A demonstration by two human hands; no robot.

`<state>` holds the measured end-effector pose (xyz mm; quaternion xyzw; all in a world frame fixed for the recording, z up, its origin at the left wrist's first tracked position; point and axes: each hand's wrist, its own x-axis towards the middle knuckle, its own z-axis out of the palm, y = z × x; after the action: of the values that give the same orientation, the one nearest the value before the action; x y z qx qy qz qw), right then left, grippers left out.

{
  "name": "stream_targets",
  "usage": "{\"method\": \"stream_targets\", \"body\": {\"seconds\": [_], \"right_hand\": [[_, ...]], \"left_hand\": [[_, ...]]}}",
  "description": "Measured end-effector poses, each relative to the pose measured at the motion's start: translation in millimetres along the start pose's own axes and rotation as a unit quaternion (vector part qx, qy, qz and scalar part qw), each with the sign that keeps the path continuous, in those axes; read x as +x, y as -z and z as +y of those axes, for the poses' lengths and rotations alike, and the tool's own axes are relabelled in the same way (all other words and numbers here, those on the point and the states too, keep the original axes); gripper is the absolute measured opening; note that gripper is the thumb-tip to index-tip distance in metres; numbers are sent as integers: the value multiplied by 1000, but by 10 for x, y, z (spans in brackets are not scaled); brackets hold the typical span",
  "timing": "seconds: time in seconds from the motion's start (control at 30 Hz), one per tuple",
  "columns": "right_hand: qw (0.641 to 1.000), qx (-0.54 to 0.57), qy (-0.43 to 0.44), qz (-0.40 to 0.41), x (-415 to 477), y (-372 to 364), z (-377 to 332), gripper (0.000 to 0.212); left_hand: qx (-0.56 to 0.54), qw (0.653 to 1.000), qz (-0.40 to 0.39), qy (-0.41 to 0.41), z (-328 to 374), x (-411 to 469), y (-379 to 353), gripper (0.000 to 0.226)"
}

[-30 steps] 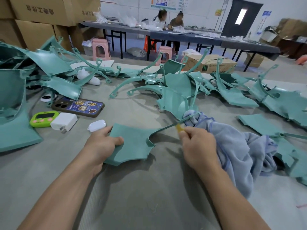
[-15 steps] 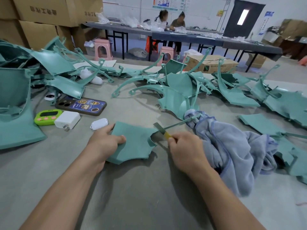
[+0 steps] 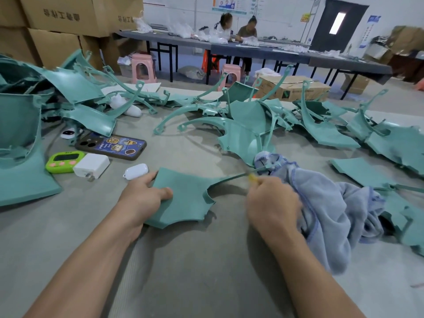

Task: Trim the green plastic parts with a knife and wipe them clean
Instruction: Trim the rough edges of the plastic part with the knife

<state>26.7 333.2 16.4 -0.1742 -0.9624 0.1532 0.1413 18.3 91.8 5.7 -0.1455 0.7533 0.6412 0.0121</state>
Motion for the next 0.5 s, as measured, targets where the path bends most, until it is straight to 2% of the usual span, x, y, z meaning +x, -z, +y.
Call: {"method": "stream_targets", "body": {"seconds": [0.07,0.1,0.2,0.27,0.3,0.37,0.43,0.5], "right_hand": [[997,1,-67,37,78,82,108,33],[997,25,-53,46,83,91,126,32],[991,96,91,12,-78,57,-8,40],[985,63,158,-40,-226,-15,-134,39],[985,32,162,-47,-245,-45,-168,34],[994,-17,103,-23,-161,-35,-152,26],[999,-34,15,0,-35,40,-30,27],[999,-26,-30,16,59,133,109,31]], "left_hand": [[1,1000,-3,-5,3,-11,0,32],[2,1000,-2,-6,1,-12,2,33],[5,1000,-3,-4,-13,2,3,30],[9,1000,-6,-4,-21,8,4,29],[9,1000,-6,-4,-25,10,8,30],[7,1000,-7,-5,-35,19,9,30],[0,1000,-9,-5,-36,24,3,29],[0,1000,-9,-5,-34,25,2,29]]}}
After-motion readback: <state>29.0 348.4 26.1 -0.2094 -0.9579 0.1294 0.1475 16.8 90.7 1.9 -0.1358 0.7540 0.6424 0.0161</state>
